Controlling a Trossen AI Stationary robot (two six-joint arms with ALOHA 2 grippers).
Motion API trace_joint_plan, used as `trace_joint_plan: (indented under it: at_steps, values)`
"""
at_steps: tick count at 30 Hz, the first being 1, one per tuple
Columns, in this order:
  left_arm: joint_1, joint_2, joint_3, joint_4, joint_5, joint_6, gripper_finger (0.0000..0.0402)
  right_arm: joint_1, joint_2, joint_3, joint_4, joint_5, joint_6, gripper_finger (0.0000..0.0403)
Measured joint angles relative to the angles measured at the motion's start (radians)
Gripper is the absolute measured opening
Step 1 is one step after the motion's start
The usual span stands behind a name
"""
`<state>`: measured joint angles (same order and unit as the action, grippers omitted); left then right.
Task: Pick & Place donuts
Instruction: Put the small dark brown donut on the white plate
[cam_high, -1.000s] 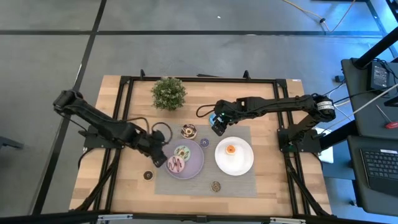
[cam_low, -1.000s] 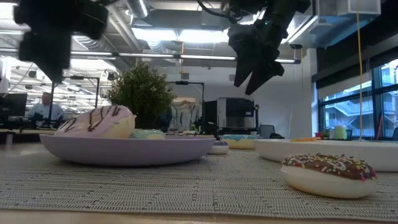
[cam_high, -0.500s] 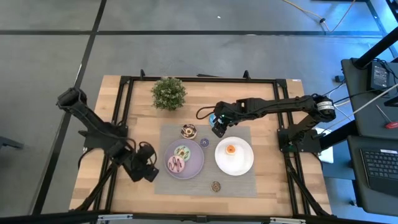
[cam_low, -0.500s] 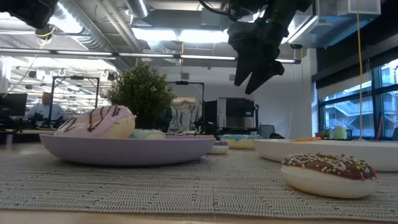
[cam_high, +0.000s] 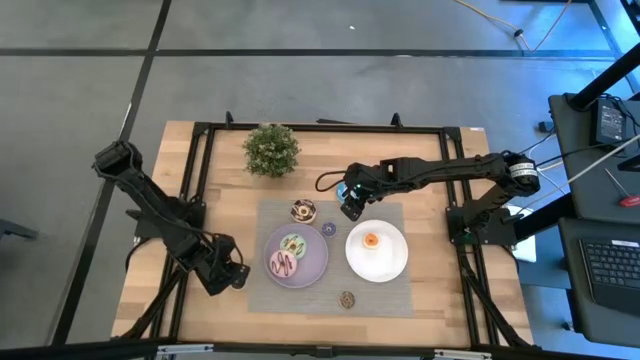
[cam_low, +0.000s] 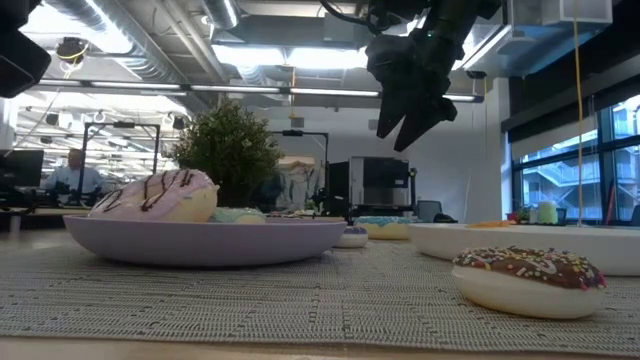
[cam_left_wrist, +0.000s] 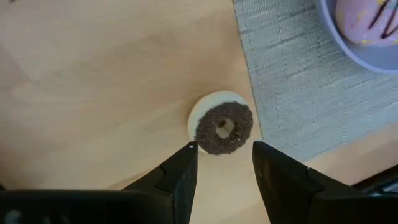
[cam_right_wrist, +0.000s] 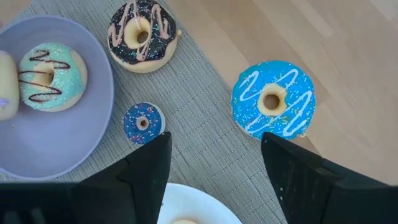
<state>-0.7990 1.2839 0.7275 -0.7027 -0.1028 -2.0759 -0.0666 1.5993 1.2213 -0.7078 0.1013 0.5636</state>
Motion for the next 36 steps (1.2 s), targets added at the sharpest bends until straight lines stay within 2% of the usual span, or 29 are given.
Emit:
trace_joint_plan:
  at_steps: [13, 18, 36]
  values:
    - [0.000, 0.112, -0.001, 0.056, 0.028, 0.013, 0.0121, 0.000, 0.000, 0.000, 0.000, 0.000, 0.001, 0.0250]
    - [0.000, 0.143, -0.001, 0.064, 0.076, -0.001, 0.0118, 0.000, 0.000, 0.000, 0.000, 0.000, 0.002, 0.0250]
    - [0.006, 0.209, -0.001, 0.125, 0.071, -0.008, 0.0105, 0.000, 0.000, 0.000, 0.000, 0.000, 0.002, 0.0250]
